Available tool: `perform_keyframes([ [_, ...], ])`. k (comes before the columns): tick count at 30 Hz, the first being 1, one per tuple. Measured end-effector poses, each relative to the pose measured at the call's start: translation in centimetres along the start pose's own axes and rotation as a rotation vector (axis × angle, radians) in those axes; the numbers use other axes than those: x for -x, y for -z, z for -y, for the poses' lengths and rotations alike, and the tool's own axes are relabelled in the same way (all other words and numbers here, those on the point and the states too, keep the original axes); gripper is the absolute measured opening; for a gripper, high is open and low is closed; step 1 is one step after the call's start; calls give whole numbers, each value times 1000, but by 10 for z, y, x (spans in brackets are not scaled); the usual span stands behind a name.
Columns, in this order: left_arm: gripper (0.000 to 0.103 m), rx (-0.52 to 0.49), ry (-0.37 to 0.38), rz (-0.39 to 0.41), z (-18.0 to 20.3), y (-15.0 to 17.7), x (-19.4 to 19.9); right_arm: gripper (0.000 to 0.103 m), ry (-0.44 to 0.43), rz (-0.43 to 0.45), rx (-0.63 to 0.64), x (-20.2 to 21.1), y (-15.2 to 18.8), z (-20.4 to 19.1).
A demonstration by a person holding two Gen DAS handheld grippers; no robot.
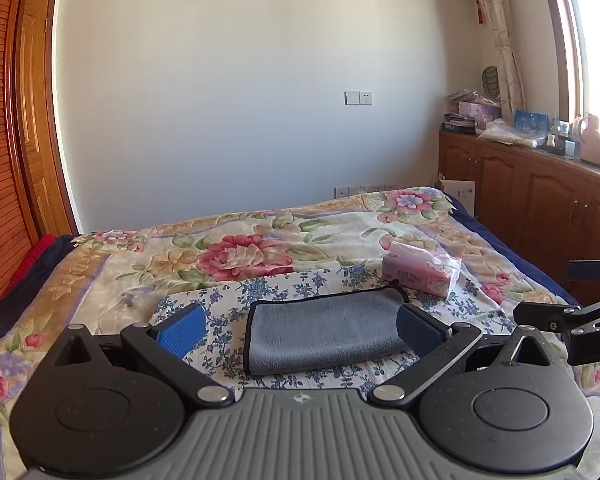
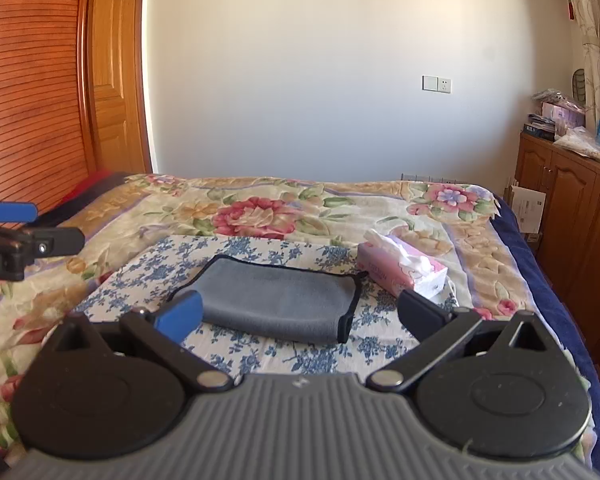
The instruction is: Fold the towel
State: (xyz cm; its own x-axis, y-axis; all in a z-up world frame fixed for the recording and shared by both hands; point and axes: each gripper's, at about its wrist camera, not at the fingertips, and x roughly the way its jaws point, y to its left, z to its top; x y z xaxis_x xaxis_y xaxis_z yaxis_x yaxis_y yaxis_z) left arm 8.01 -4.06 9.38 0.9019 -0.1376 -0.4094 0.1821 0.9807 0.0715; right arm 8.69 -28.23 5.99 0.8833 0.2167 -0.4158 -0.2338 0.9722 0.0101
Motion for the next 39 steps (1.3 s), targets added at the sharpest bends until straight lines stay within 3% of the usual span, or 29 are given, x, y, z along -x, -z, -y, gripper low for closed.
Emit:
perform_keyframes([
  [11,103,32,17,-26,-1,28,10,103,4,-11,3,11,23,-9],
  [39,103,48,-35,-35,-5,100,25,103,40,-5,-27,29,72,-19],
])
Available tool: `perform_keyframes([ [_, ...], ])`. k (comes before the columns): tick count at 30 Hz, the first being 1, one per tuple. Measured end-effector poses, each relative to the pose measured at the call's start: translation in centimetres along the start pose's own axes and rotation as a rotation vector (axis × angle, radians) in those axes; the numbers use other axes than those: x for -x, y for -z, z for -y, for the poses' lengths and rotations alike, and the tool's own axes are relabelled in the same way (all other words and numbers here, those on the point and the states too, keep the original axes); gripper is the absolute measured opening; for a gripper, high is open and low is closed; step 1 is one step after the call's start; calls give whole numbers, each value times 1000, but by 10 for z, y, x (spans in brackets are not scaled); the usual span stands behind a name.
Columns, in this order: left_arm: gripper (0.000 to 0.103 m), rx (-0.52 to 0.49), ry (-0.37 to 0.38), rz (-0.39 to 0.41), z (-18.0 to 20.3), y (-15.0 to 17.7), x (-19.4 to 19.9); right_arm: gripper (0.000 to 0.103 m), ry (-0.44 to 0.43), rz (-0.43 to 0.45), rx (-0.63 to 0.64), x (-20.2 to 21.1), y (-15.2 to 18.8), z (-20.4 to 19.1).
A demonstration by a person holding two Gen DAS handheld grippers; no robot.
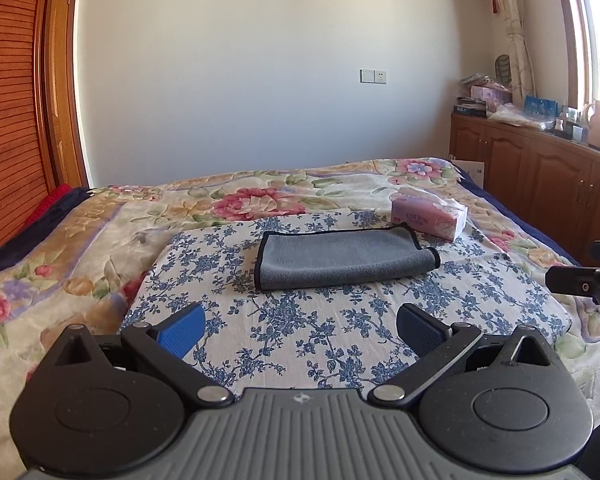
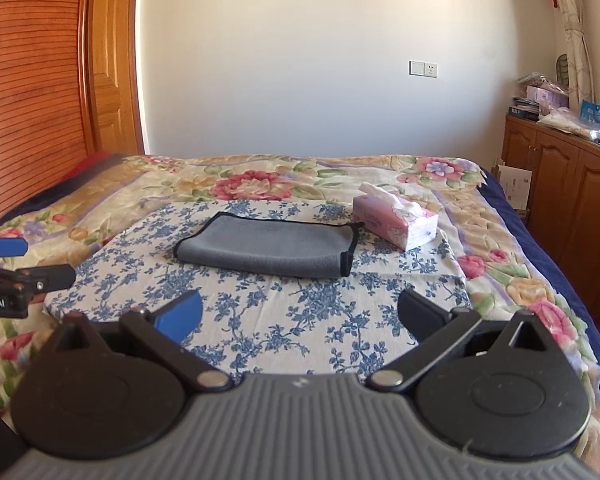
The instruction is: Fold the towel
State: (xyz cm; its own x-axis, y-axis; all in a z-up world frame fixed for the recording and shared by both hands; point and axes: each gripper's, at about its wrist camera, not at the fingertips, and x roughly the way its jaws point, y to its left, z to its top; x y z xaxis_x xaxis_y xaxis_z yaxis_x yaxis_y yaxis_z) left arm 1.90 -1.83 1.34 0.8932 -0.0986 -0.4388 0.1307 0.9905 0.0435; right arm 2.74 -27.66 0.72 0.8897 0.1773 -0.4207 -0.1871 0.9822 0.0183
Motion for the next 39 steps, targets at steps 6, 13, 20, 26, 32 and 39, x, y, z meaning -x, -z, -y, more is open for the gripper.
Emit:
perform_keyframes([
  [6,103,18,-22,26,-2,13,-3,103,12,36,-5,2,4,0],
  [13,103,6,-33,46,-5,16,-3,103,23,69,-14,4,6,2],
  [20,103,6,-39,68,-5,21,-3,103,40,103,6,5,7,1],
  [26,103,7,-48,105,-7,20,2,103,50,125,6,7,7,2],
  [32,103,6,-55,137,-8,19,5,103,60,152,-11,9,7,5],
  [39,103,-4,-59,147,-7,20,7,103,66,170,-12,11,7,5],
])
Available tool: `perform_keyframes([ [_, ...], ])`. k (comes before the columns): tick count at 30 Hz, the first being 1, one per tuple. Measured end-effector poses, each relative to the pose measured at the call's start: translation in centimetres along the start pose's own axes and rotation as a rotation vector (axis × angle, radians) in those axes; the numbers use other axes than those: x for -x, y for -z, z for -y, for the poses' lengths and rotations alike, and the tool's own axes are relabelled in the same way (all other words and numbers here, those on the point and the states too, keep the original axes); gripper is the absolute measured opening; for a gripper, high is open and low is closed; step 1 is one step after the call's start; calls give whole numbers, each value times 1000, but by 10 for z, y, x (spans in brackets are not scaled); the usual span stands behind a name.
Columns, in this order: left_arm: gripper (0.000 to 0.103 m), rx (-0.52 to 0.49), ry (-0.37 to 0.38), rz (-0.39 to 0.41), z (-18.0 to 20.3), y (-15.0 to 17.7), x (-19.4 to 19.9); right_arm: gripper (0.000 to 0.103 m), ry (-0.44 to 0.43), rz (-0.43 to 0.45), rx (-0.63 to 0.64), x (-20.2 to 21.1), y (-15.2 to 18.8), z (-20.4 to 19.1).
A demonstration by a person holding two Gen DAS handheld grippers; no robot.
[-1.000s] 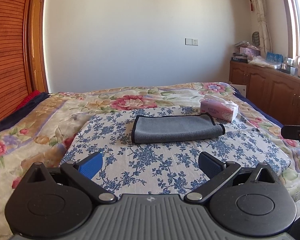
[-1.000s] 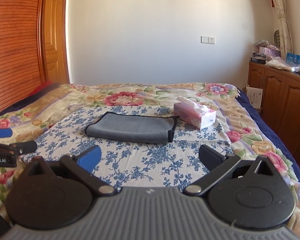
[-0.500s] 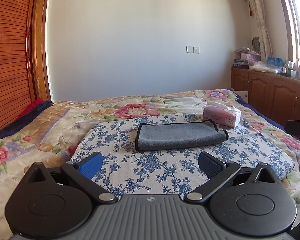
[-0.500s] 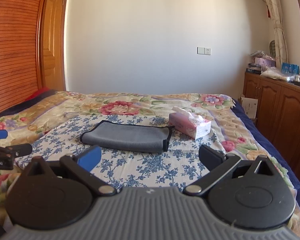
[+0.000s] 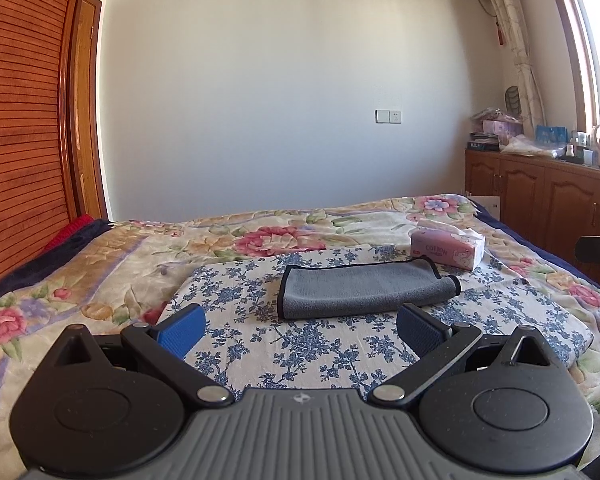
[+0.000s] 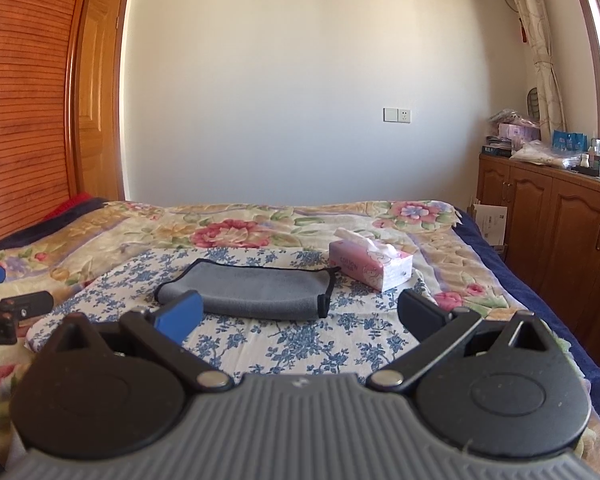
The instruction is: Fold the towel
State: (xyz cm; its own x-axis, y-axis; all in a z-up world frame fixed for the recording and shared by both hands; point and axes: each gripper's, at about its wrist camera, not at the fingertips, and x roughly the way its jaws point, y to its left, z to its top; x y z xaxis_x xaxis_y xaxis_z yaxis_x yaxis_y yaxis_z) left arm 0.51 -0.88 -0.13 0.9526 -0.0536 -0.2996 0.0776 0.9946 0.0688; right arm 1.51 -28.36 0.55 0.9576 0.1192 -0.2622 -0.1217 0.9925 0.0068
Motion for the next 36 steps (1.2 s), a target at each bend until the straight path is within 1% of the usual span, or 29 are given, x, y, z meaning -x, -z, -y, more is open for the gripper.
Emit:
perform_keyframes([
  [36,103,-18,0,2,1,4,1,103,0,2,0,0,1,0],
])
